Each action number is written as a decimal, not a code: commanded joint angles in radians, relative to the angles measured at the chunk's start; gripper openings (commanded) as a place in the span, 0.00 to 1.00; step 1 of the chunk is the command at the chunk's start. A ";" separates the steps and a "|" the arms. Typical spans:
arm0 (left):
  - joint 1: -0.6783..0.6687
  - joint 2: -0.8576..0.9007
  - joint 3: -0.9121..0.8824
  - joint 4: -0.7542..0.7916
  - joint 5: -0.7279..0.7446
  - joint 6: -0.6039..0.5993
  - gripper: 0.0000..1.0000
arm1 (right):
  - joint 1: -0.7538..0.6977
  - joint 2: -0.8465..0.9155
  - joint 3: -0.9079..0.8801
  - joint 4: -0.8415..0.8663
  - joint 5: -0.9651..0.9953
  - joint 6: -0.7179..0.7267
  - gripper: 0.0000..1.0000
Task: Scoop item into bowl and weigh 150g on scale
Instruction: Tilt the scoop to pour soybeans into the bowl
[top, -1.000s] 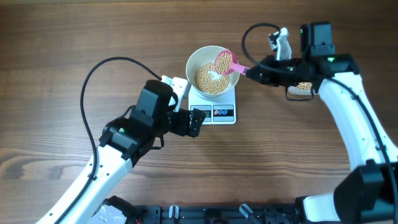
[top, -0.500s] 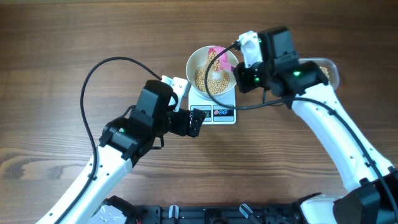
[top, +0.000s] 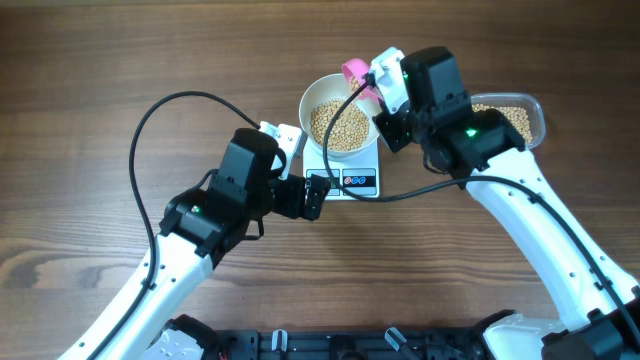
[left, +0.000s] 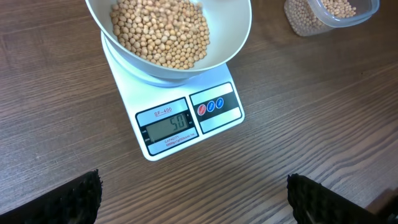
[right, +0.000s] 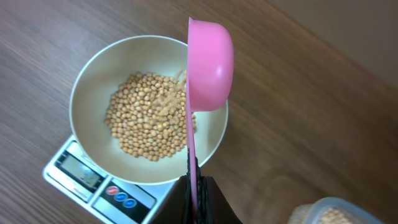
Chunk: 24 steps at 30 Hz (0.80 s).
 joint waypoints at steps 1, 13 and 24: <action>-0.004 0.002 -0.001 0.000 -0.006 0.019 1.00 | 0.033 -0.024 0.001 0.008 0.073 -0.078 0.04; -0.004 0.002 -0.001 0.000 -0.006 0.019 1.00 | 0.132 -0.024 0.001 0.009 0.244 -0.174 0.04; -0.004 0.002 -0.001 0.000 -0.006 0.019 1.00 | 0.134 -0.024 0.001 0.008 0.233 0.066 0.04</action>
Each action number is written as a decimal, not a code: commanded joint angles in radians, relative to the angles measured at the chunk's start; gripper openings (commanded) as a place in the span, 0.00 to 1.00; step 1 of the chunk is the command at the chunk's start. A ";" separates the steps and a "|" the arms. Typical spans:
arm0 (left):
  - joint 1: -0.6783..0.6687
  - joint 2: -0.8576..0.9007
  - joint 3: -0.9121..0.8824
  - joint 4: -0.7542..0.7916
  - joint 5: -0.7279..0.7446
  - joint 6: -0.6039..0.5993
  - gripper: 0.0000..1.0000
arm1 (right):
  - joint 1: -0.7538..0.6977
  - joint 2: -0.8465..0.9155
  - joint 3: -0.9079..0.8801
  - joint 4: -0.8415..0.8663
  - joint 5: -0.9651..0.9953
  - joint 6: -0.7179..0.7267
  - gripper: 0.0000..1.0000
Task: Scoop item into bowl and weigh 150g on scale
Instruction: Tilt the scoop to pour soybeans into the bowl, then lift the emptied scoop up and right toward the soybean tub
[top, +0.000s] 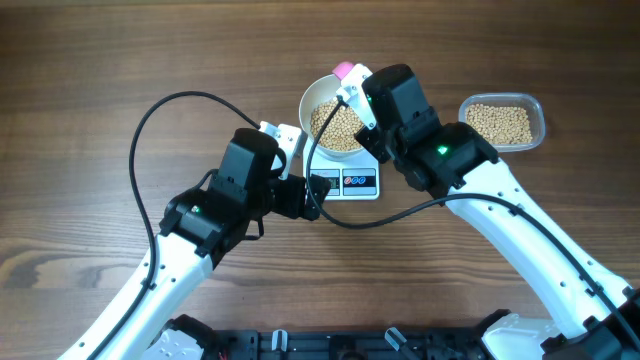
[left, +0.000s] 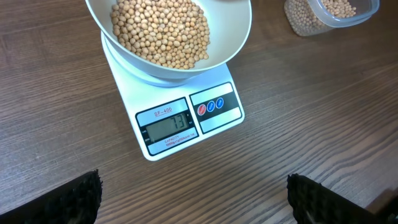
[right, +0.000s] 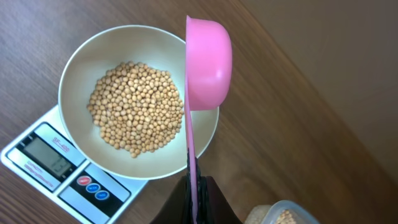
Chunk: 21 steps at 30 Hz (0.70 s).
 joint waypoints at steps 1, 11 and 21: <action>-0.004 0.002 -0.001 0.000 -0.006 0.019 1.00 | -0.006 -0.024 0.001 0.006 0.015 0.187 0.04; -0.004 0.002 -0.001 0.000 -0.006 0.019 1.00 | -0.205 -0.122 0.001 -0.031 -0.262 0.282 0.04; -0.004 0.002 -0.001 0.000 -0.006 0.019 1.00 | -0.648 -0.174 0.001 -0.145 -0.349 0.242 0.04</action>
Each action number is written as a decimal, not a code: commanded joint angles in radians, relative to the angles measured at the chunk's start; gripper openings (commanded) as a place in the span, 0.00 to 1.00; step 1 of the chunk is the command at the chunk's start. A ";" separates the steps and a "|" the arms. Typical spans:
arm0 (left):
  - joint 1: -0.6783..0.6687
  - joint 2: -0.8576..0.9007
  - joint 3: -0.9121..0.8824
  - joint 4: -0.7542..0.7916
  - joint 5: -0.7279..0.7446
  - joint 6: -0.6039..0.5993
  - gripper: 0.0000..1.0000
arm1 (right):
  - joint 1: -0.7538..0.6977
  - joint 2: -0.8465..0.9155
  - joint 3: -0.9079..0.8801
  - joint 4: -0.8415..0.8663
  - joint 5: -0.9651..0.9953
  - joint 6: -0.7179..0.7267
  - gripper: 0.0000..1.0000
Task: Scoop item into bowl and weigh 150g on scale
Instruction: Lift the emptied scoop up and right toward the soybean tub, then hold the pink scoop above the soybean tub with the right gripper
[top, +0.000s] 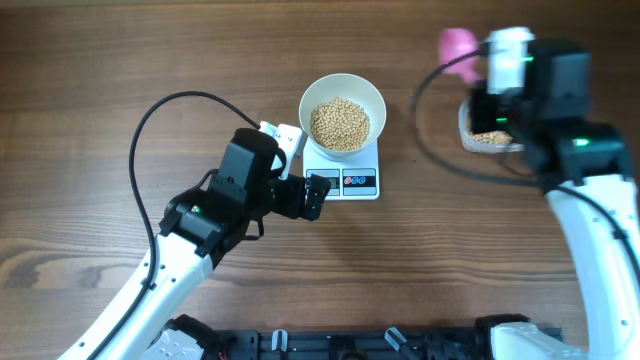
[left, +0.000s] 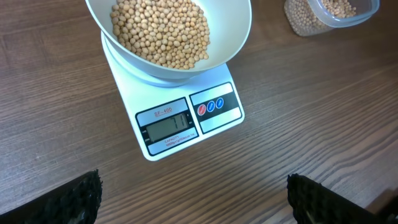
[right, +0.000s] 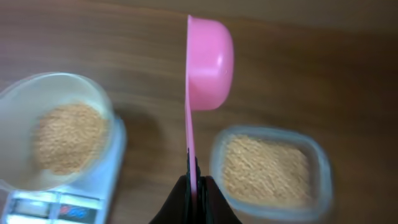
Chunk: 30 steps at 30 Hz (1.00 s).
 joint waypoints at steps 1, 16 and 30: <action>-0.004 0.002 -0.001 0.000 -0.006 0.019 1.00 | -0.150 -0.006 0.001 -0.061 -0.044 -0.050 0.04; -0.004 0.002 -0.001 0.000 -0.006 0.019 1.00 | -0.306 0.080 0.001 -0.132 -0.020 -0.269 0.04; -0.004 0.002 -0.001 0.000 -0.006 0.019 1.00 | -0.305 0.223 0.001 -0.156 0.039 -0.253 0.04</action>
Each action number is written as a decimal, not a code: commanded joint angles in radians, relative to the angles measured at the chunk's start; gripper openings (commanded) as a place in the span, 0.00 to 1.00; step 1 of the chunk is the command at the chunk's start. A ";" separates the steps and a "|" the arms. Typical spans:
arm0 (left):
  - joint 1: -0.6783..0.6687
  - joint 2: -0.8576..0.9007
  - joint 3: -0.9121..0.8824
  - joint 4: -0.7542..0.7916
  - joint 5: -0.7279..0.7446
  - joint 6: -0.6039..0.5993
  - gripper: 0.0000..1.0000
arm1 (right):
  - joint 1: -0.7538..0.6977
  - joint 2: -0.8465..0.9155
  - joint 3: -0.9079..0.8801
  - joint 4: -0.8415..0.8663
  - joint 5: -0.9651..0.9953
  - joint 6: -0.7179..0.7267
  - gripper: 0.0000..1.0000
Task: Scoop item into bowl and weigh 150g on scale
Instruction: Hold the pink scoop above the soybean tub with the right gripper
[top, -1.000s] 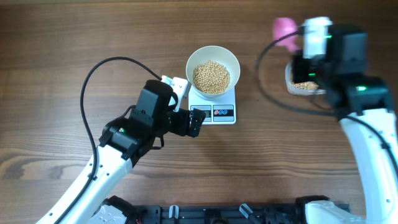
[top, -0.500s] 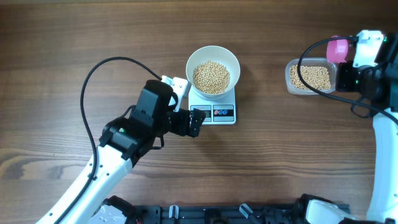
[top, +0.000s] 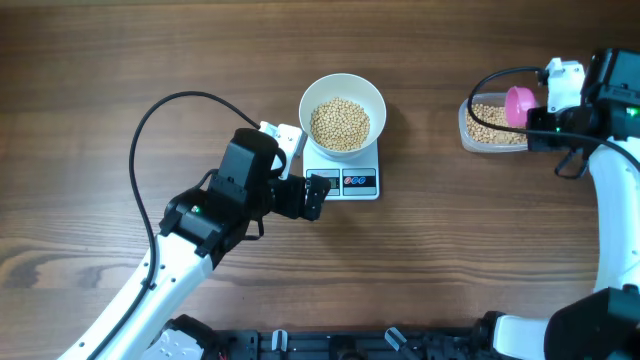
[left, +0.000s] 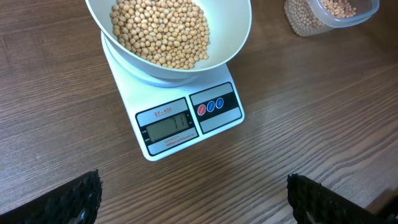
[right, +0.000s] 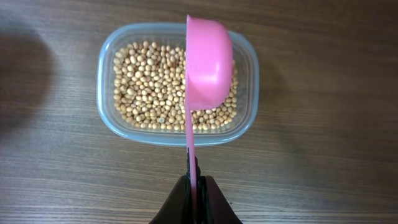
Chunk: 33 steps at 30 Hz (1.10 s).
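A white bowl (top: 312, 101) holding beige beans stands on the white digital scale (top: 345, 183) at the table's middle; in the left wrist view the bowl (left: 239, 28) sits above the scale's display (left: 166, 128). My right gripper (right: 193, 186) is shut on the handle of a pink scoop (right: 208, 62), held on edge over the clear tub of beans (right: 146, 74) at the far right, where the overhead view shows the scoop (top: 519, 106) above the tub (top: 485, 125). My left gripper (left: 193, 196) stands open over bare wood in front of the scale.
A black cable (top: 160, 130) loops across the table left of the scale. The right arm's cable (top: 500, 75) arcs over the tub.
My right gripper with the pink scoop has moved further right and now hangs directly over the bean tub. The left arm, bowl and scale are unchanged.
The pink scoop was tipped at the bowl's rim with beans falling in and the display reading 58. Then it hung over the bowl's far edge as the reading rose. It then stood between bowl and tub, and now over the tub.
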 joint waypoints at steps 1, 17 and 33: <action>-0.004 0.002 -0.001 0.000 -0.006 0.019 1.00 | 0.000 0.043 0.001 -0.006 0.068 0.008 0.04; -0.004 0.002 -0.001 0.000 -0.006 0.019 1.00 | 0.051 0.108 0.001 -0.006 0.123 0.060 0.04; -0.004 0.002 -0.001 0.000 -0.006 0.019 1.00 | 0.106 0.113 0.001 -0.054 0.042 0.058 0.04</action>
